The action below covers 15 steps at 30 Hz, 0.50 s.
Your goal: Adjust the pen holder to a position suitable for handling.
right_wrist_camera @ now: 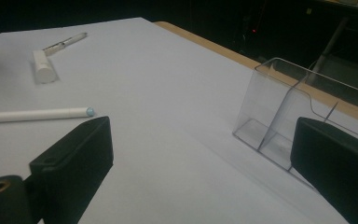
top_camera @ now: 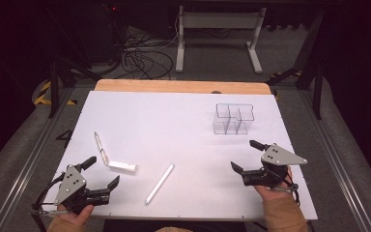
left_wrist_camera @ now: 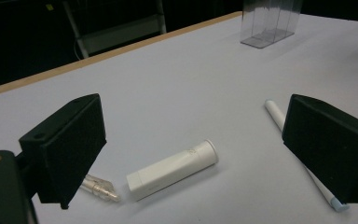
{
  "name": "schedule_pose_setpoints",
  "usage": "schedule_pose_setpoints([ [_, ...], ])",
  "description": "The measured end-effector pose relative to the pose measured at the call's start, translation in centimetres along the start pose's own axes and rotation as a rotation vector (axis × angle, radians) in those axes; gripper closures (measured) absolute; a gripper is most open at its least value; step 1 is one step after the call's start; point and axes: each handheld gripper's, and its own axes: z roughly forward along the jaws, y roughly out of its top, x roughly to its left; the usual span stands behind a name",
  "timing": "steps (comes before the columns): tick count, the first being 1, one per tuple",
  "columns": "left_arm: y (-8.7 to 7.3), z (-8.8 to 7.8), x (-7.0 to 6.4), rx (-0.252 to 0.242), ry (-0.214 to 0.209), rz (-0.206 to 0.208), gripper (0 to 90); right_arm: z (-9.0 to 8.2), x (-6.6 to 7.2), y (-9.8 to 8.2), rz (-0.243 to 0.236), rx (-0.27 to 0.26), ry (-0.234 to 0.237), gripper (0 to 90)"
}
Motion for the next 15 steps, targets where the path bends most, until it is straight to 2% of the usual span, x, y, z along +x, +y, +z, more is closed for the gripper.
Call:
schedule_pose_setpoints([
  [10,0.0,0.0,0.1,-0.002,0.002,-0.005,6.7,0.4,-0.6,1.0,-0.006,-0.010,0.008,3.9],
  [15,0.0,0.0,0.1,-0.002,0.001,-0.004,6.7,0.2,-1.0,1.1,0.029,-0.020,0.015,3.8],
])
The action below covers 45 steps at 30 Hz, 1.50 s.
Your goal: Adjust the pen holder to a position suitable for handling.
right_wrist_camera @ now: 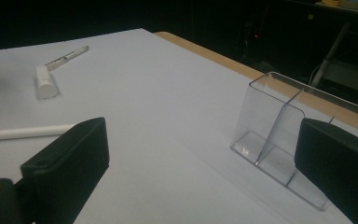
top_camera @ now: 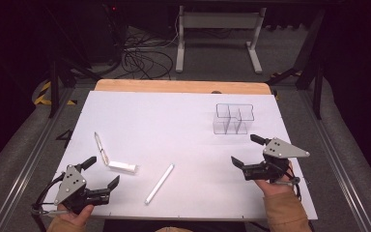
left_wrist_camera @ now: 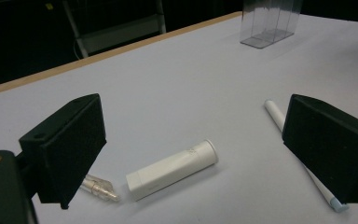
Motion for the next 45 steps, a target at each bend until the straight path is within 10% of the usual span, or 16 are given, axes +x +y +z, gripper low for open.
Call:
schedule_pose_setpoints([
  [24,0.0,0.0,0.0,0.002,0.005,0.000,6.8,2.0,-3.6,5.0,-0.051,0.203,0.012,19.6],
  [45,0.0,0.1,0.1,0.004,0.002,-0.005,6.9,4.7,-6.6,6.7,-0.045,0.256,0.013,21.8],
])
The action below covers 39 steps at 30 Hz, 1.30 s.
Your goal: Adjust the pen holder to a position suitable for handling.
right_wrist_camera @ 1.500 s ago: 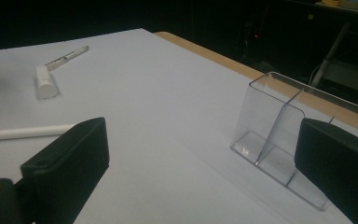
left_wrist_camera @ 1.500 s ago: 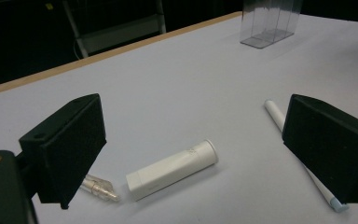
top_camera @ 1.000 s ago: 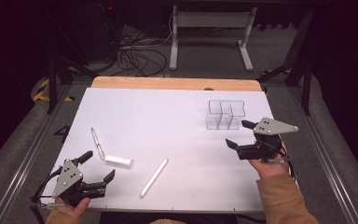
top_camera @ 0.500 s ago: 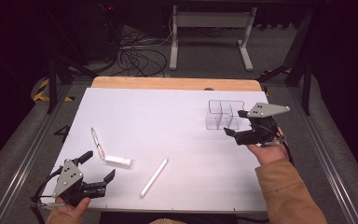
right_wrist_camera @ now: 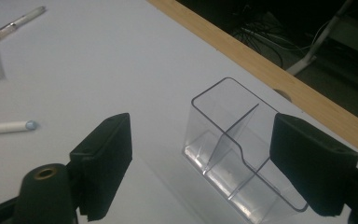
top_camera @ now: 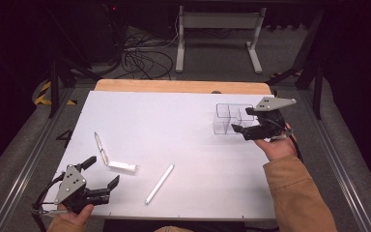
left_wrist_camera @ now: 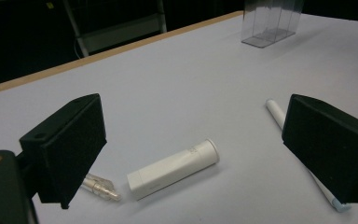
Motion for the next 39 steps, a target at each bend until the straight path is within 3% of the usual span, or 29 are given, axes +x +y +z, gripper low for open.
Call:
schedule_pose_setpoints([
  [9,0.0,0.0,0.0,0.003,-0.003,0.000,6.9,0.7,-0.4,0.0,0.000,0.023,0.004,24.2],
  [12,0.0,0.0,0.0,0.007,-0.005,0.004,7.0,1.2,-0.8,0.1,-0.016,0.045,0.007,28.1],
  [14,0.0,0.0,0.1,0.007,-0.006,0.005,7.1,1.8,-1.1,0.0,-0.028,0.087,-0.001,31.0],
  [20,0.0,0.0,0.1,0.007,-0.005,0.006,7.1,3.1,-1.7,0.0,-0.041,0.124,-0.009,36.7],
  [39,-0.1,0.1,0.1,0.013,-0.006,0.009,7.1,6.6,-3.1,-0.4,-0.025,0.226,0.006,44.8],
])
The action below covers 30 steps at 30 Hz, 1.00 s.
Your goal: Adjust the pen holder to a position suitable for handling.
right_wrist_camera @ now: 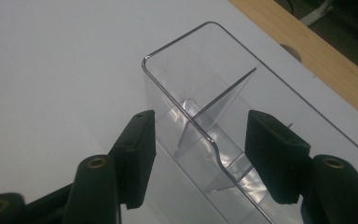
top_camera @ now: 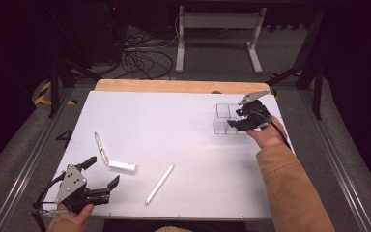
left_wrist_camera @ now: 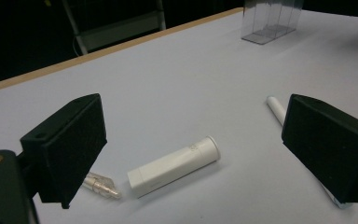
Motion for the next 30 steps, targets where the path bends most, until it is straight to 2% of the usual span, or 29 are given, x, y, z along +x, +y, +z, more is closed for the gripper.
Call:
schedule_pose_setpoints([
  [4,0.0,0.0,0.0,-0.001,0.002,0.003,7.1,0.8,-0.1,0.3,-0.006,0.040,0.004,46.6],
  [8,0.0,0.0,0.0,0.000,0.001,0.001,7.1,1.3,0.0,0.5,-0.015,0.050,0.008,47.4],
  [13,0.0,0.0,0.0,-0.002,0.001,-0.001,7.1,2.4,0.0,0.5,-0.025,0.088,0.016,48.2],
  [30,0.0,0.0,0.0,0.000,0.002,0.004,7.1,4.2,0.4,0.2,-0.053,0.182,0.023,51.9],
])
